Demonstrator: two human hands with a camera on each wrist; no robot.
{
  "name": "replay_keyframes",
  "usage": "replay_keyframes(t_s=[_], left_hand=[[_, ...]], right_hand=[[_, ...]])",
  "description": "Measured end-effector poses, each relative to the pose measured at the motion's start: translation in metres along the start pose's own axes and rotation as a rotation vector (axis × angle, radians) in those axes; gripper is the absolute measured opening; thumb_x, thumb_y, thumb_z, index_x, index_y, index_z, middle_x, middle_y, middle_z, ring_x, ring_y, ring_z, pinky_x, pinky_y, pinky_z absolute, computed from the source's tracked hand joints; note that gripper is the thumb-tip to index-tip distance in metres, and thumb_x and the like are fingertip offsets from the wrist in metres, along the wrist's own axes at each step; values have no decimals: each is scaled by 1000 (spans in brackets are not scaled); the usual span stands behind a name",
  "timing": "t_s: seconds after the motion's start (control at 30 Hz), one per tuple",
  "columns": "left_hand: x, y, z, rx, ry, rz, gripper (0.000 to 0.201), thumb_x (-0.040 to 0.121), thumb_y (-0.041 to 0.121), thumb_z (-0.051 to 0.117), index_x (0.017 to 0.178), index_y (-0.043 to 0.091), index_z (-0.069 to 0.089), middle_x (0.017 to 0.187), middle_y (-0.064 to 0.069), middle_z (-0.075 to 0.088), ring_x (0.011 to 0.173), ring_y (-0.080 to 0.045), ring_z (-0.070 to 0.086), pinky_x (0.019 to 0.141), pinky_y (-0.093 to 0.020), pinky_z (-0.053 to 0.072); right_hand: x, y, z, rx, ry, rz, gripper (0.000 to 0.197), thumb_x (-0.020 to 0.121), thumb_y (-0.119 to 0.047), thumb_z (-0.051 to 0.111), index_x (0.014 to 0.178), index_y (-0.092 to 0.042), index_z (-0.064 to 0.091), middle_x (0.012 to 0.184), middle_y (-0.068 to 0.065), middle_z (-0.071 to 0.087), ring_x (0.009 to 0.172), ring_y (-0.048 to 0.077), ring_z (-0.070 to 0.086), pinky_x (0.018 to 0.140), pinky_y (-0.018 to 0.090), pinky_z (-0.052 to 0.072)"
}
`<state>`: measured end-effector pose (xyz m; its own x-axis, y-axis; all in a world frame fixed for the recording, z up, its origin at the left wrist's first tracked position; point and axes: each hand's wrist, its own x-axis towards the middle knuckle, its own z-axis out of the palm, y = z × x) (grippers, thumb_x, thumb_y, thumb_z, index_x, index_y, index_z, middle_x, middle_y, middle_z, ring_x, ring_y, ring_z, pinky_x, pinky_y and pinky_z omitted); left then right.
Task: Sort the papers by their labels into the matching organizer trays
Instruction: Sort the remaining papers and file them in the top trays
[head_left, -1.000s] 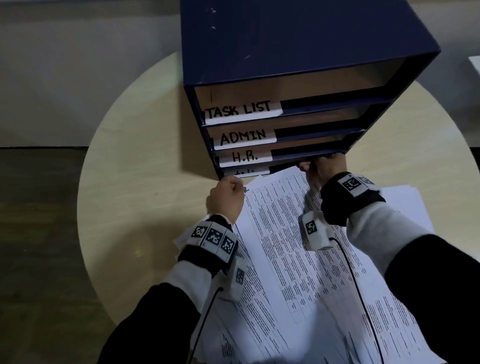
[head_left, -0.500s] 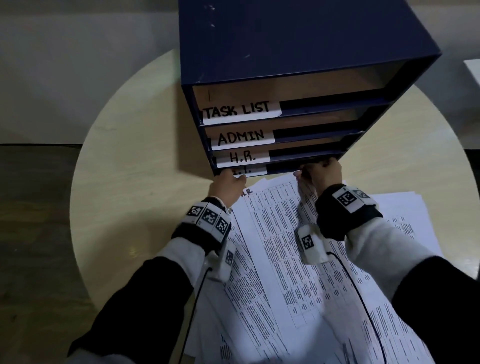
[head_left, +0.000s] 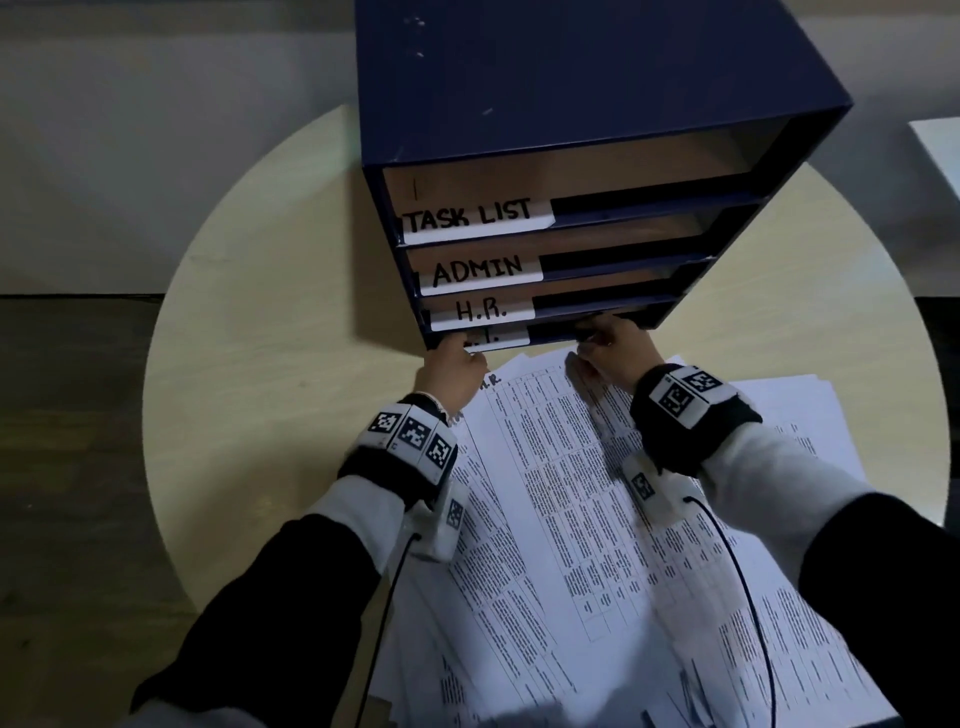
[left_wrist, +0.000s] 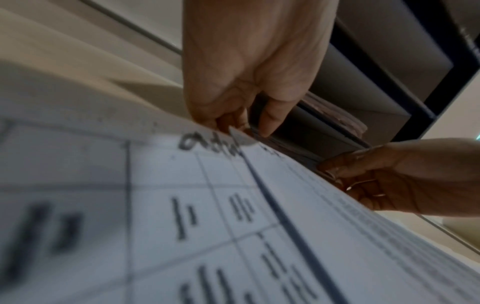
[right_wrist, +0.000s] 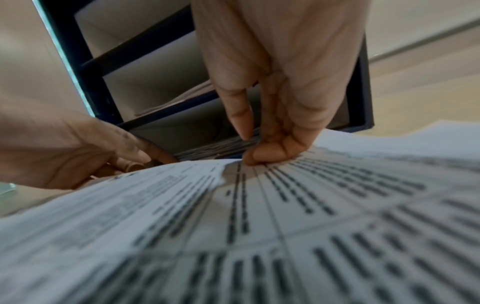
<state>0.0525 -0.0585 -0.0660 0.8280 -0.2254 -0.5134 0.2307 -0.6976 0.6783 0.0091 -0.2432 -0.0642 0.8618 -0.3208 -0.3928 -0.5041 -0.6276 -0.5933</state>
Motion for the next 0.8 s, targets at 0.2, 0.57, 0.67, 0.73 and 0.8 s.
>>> replay_keyframes(t_s=[0.2, 0.57, 0.67, 0.73, 0.8], left_hand=[[-34, 0, -7, 11, 42, 160, 24, 89, 1, 46, 95, 1, 69, 106, -14, 68, 104, -32, 62, 86, -30, 48], [-70, -16, -2, 206, -319, 125, 50, 94, 7, 50, 141, 11, 35, 148, -12, 35, 62, -9, 56, 55, -19, 48], [-81, -17, 2, 389, -408, 140, 53, 99, 13, 42, 148, 12, 22, 155, -9, 21, 70, -10, 58, 67, -26, 49], [-84, -19, 2, 538, -436, 187, 48, 99, 17, 41, 145, 9, 29, 152, -10, 28, 110, -21, 56, 93, -30, 42], [-86, -20, 0, 610, -455, 194, 45, 99, 19, 41, 142, 7, 35, 149, -10, 34, 131, -26, 39, 103, -29, 32]], right_hand=[[-45, 2, 5, -100, -160, -225, 32, 83, -13, 65, 115, -15, 62, 106, 8, 63, 91, 18, 57, 89, 27, 45], [-100, 10, 37, -245, -86, -264, 64, 75, -10, 70, 131, -18, 41, 132, 9, 39, 116, 30, 47, 97, 37, 42], [-105, 5, 30, -357, -25, -300, 88, 73, -21, 75, 144, -28, 23, 149, 3, 18, 132, 29, 26, 105, 48, 30], [-106, 3, 24, -446, -2, -329, 92, 72, -28, 76, 145, -33, 20, 155, -1, 8, 139, 27, 13, 110, 52, 20], [-105, 3, 18, -520, -6, -343, 78, 75, -32, 73, 141, -33, 32, 155, -3, 10, 142, 26, 7, 112, 56, 9]])
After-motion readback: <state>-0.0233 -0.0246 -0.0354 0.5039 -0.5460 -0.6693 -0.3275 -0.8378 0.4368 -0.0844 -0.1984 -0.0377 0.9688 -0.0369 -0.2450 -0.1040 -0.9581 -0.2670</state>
